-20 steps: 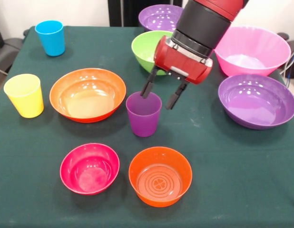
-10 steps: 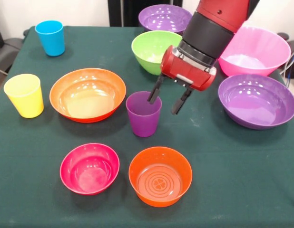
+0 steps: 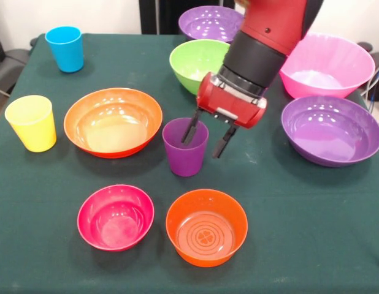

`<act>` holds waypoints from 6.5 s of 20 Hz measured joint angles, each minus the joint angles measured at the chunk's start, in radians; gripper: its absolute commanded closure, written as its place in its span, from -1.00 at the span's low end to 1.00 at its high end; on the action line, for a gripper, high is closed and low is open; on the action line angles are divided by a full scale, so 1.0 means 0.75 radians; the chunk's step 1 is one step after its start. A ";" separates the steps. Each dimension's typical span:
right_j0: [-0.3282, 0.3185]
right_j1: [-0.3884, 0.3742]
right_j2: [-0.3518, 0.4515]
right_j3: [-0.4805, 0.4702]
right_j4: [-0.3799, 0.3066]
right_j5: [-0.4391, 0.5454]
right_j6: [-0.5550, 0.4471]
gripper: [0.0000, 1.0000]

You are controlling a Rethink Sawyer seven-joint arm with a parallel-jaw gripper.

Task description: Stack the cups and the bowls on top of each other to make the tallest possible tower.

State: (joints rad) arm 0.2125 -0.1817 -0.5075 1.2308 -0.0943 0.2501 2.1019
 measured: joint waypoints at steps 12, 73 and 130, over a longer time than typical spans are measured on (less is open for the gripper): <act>-0.040 0.023 0.003 0.007 0.000 -0.044 0.000 -1.00; -0.336 -0.248 0.369 -0.175 0.020 0.315 0.000 1.00; -0.614 -0.172 0.789 -0.280 -0.289 0.315 -0.035 1.00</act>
State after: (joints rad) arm -0.2477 -0.3106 0.0841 1.0211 -0.3112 0.4863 2.0760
